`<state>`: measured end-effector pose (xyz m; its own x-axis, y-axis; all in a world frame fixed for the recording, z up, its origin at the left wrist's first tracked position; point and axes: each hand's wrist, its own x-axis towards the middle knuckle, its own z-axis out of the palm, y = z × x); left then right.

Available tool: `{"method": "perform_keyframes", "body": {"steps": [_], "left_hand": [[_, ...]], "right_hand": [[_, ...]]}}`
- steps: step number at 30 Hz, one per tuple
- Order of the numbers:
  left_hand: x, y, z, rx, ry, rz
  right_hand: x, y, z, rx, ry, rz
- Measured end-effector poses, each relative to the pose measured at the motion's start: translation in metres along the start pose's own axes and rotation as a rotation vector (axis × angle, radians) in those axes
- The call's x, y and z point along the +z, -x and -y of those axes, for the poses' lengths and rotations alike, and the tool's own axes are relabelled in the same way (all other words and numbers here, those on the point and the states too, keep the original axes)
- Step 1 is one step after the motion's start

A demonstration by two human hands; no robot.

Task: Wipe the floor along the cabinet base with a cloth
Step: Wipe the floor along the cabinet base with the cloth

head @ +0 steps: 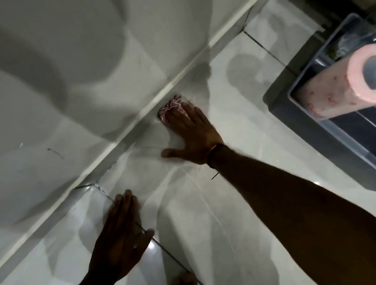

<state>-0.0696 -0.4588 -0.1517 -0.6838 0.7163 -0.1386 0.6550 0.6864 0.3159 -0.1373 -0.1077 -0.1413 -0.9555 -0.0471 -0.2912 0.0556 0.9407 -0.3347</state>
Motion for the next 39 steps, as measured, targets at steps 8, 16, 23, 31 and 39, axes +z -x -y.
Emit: {"method": "perform_keyframes", "body": {"steps": [8,16,23,31,39], "left_hand": [[0.009,0.001,0.005,0.023,0.006,-0.016],[0.016,-0.001,0.012,0.004,-0.035,0.083],[0.008,-0.002,0.007,-0.049,-0.048,0.079],[-0.006,0.011,-0.001,-0.106,-0.025,0.116],[-0.006,0.011,0.0,-0.127,-0.075,0.182]], "right_hand": [[-0.058,-0.049,-0.126,0.367,0.084,-0.147],[-0.098,-0.079,-0.172,0.59,0.041,-0.031],[-0.008,-0.023,-0.045,0.216,0.007,-0.234],[0.079,0.022,0.155,-0.192,-0.064,-0.007],[0.07,0.022,0.142,-0.068,-0.119,-0.02]]}}
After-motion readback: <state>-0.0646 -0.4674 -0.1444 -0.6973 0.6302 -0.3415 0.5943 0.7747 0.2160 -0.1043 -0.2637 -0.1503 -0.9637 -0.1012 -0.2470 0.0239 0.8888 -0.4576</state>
